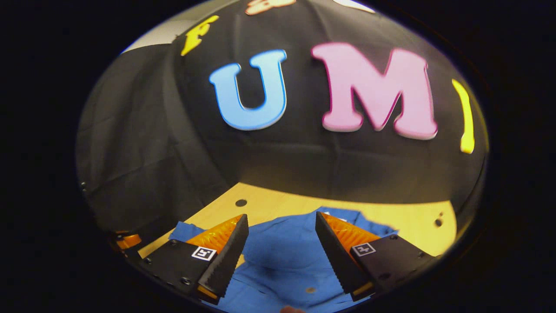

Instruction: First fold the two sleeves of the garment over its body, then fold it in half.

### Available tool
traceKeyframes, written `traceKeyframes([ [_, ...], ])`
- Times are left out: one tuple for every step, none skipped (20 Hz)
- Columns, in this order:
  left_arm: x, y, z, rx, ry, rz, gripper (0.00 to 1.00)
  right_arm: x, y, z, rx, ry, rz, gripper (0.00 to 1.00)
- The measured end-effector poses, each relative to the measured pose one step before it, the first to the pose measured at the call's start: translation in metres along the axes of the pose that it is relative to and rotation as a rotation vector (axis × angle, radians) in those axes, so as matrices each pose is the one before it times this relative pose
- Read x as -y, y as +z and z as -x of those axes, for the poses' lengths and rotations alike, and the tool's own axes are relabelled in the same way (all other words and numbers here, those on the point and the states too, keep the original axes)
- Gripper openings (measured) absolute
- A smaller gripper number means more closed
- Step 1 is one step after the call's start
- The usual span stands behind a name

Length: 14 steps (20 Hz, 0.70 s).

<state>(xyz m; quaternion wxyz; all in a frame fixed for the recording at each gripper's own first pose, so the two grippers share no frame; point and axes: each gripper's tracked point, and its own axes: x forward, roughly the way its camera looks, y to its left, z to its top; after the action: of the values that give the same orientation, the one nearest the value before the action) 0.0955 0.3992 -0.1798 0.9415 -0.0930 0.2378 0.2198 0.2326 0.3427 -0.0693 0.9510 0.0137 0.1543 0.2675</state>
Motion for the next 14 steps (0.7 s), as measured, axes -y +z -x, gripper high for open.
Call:
traceKeyframes([
  [-0.00615,0.00164,-0.01981,-0.02464,0.01203,-0.01618,0.84,0.00776,0.01264,0.02605,0.02328,-0.01784,0.03290,0.97],
  [-0.00950,-0.00505,-0.01980,-0.05166,0.01630,-0.01319,0.86,0.00565,0.00964,0.02838,0.01007,-0.00648,0.01291,0.97],
  [-0.00634,-0.00215,-0.02160,-0.04030,0.01194,-0.00410,0.84,0.00500,0.00973,0.02891,0.01254,-0.01051,-0.00758,0.97],
  [-0.00100,-0.00082,-0.01847,-0.02934,0.00617,0.01027,0.84,0.00695,0.01026,0.02278,0.02118,-0.01333,-0.01182,0.97],
  [0.00121,-0.00034,-0.01636,-0.03001,-0.00667,0.01317,0.84,0.01147,0.00890,0.01799,0.02188,-0.03130,-0.01391,0.97],
  [-0.00020,-0.00214,-0.01200,-0.02888,-0.00311,0.00582,0.83,0.01212,0.00251,0.01785,0.00568,-0.03210,-0.01733,0.96],
  [-0.00160,0.00010,-0.01157,-0.01613,0.00640,-0.00703,0.83,0.01185,0.00066,0.01538,-0.00521,-0.03891,-0.01463,0.96],
  [-0.00014,0.00000,-0.01157,-0.01278,0.00349,-0.01307,0.84,0.01220,0.00004,0.00998,-0.00344,-0.03415,-0.00889,0.96],
  [0.00229,0.00193,-0.00870,-0.00562,-0.00266,-0.01698,0.86,0.00921,0.00190,0.00809,-0.00120,-0.03418,-0.00581,0.96],
  [0.00325,0.00179,-0.00932,-0.00835,-0.00419,-0.01810,0.85,0.00775,0.00015,0.00449,-0.00389,-0.02646,-0.00351,0.96],
  [0.00218,0.00313,-0.00613,-0.00568,-0.00433,-0.02229,0.84,0.00501,-0.00055,0.00333,-0.00917,-0.02202,-0.00478,0.96],
  [0.00266,0.00038,-0.00564,-0.00330,-0.00369,-0.01664,0.86,0.00332,-0.00047,0.00253,-0.00446,-0.01317,-0.00812,0.96],
  [0.00465,-0.00235,-0.00708,-0.01891,-0.01736,-0.01522,0.84,-0.00046,0.00164,-0.00010,0.00014,-0.00420,-0.00820,0.96],
  [0.00288,-0.01462,-0.00503,-0.06414,-0.01378,-0.00298,0.84,-0.00232,0.00126,0.00065,0.00030,0.00105,-0.00812,0.96],
])
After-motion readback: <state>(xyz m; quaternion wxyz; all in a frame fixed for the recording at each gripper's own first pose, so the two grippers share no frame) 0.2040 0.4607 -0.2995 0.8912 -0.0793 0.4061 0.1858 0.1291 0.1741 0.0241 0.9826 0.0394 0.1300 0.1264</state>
